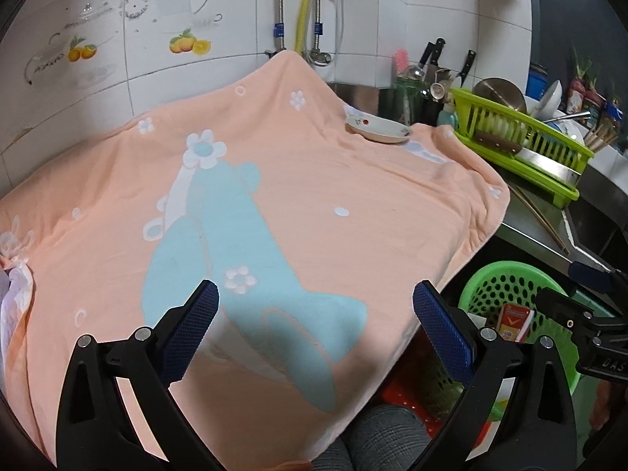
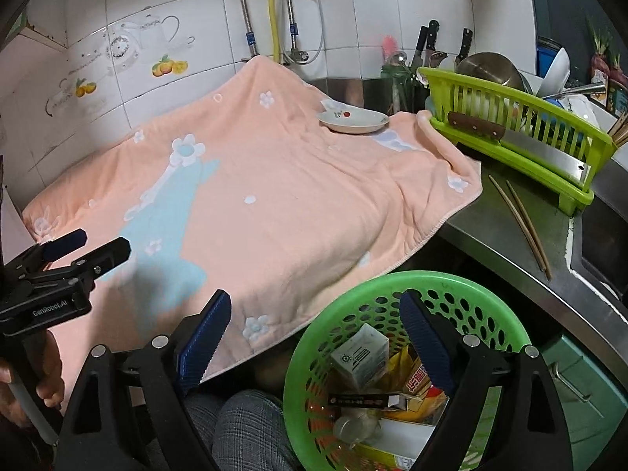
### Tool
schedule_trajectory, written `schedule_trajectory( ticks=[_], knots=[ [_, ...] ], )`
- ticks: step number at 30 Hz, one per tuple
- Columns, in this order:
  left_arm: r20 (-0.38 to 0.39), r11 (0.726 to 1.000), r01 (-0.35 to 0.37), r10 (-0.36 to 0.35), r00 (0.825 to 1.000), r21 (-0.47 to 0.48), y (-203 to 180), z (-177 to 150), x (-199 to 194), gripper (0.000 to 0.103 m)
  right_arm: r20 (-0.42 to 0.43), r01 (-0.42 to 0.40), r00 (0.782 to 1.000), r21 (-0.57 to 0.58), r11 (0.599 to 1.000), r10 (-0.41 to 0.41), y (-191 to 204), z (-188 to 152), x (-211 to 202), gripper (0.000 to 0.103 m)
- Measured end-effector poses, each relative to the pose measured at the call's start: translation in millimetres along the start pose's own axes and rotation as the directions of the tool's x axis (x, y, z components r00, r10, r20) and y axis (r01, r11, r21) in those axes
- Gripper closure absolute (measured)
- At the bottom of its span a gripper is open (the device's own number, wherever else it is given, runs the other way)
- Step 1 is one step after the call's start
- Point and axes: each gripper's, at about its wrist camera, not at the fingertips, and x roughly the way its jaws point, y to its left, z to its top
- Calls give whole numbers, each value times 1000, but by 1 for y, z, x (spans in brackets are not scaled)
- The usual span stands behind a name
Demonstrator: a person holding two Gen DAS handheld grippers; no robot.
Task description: Collect trash
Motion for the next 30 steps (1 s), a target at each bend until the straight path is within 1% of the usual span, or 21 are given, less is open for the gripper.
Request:
schedule_trajectory(
  ticks=[3, 11, 19, 30],
  knots=[
    [5, 1000, -9, 9, 1000, -6, 4, -1, -2, 5, 5, 1, 1000, 1, 1000, -1, 1, -1, -1, 18],
    [8, 999, -7, 7, 1000, -42, 15, -3, -5, 5, 24, -5, 1000, 17, 1000, 5, 0, 2, -7, 15],
    [14, 999, -20, 21, 1000, -38, 16, -4, -7, 5, 27, -10, 1000, 14, 1000, 10, 4, 2, -8, 15],
    [19, 999, -21, 22, 1000, -39, 18, -3, -8, 5, 33, -12, 999, 20, 1000, 11, 5, 2, -10, 15]
  ],
)
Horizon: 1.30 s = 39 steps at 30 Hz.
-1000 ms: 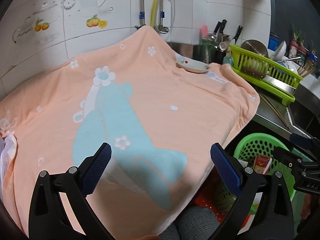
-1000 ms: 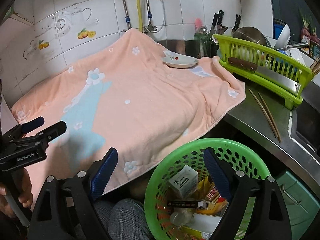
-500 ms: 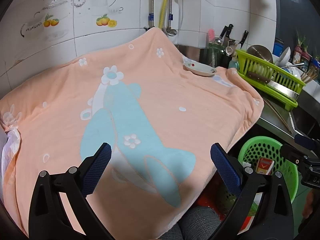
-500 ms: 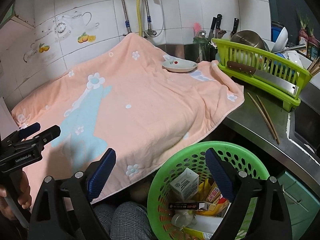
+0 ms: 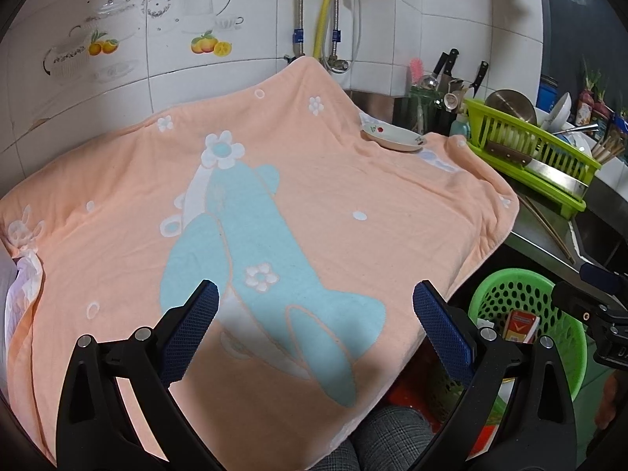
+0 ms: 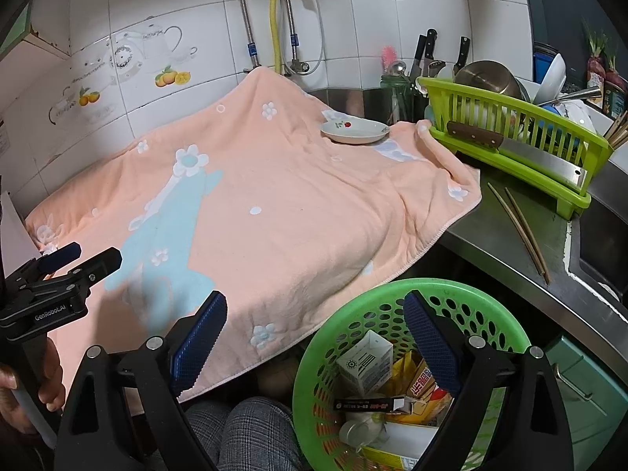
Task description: Collect trash
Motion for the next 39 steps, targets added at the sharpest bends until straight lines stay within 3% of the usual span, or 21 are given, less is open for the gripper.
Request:
schedule_trajectory(
  ticks=[39],
  knots=[
    [-3, 1000, 14, -14, 1000, 16, -4, -1, 0, 5, 6, -6, 1000, 7, 1000, 6, 4, -1, -2, 14]
  ],
)
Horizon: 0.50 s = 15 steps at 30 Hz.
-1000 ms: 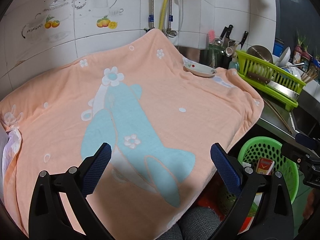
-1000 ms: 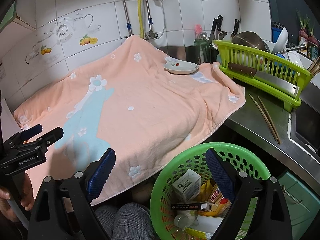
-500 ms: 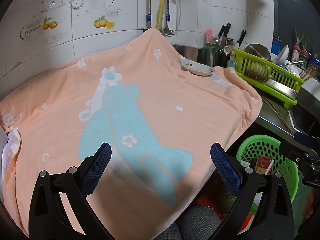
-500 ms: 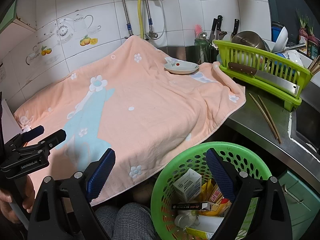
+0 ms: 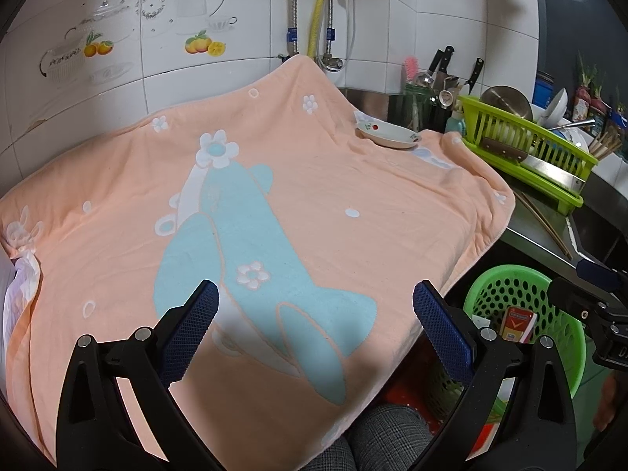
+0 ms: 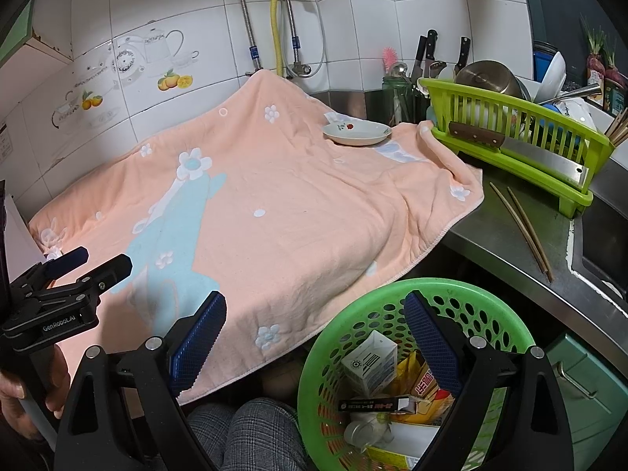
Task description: Collect trash
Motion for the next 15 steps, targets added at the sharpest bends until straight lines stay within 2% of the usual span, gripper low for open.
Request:
schedule_trajectory(
  ticks=[15],
  knots=[
    [-1, 1000, 1, -1, 1000, -5, 2, 0, 1, 5, 1, -1, 1000, 2, 1000, 1, 1, -1, 0, 14]
  ],
)
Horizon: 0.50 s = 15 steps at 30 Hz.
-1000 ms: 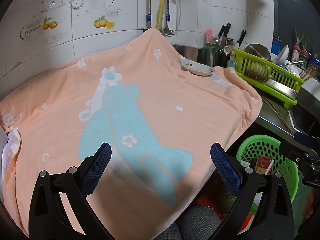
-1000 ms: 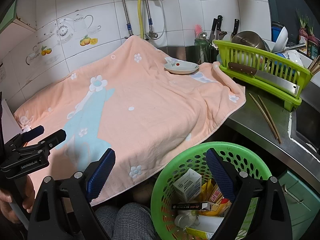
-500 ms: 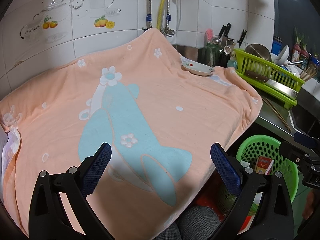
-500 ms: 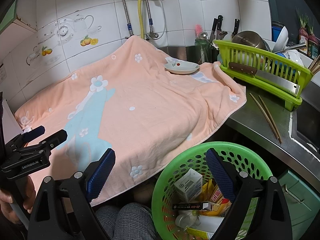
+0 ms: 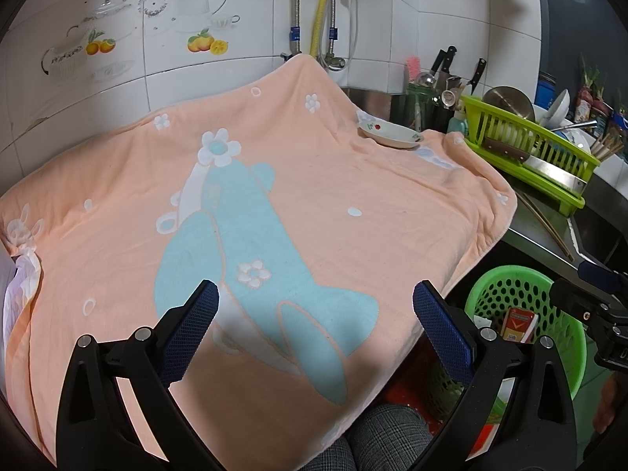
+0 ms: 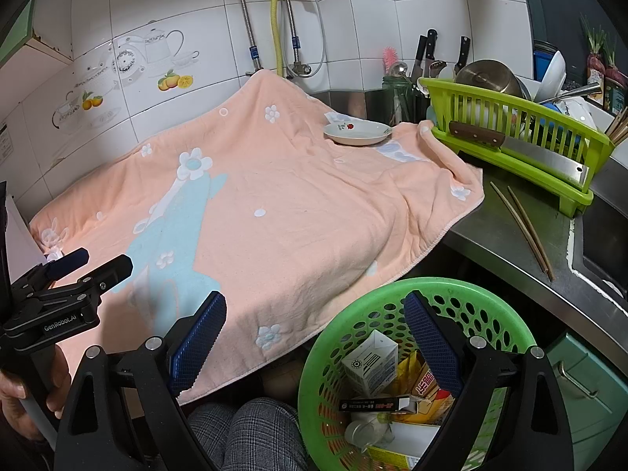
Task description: Collect trash
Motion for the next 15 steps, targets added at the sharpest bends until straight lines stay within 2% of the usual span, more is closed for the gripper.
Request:
schedule_trajectory(
  ticks=[15],
  knots=[
    [-7, 1000, -19, 19, 1000, -21, 3, -4, 0, 5, -6, -6, 1000, 2, 1000, 6, 6, -2, 4, 14]
  ],
)
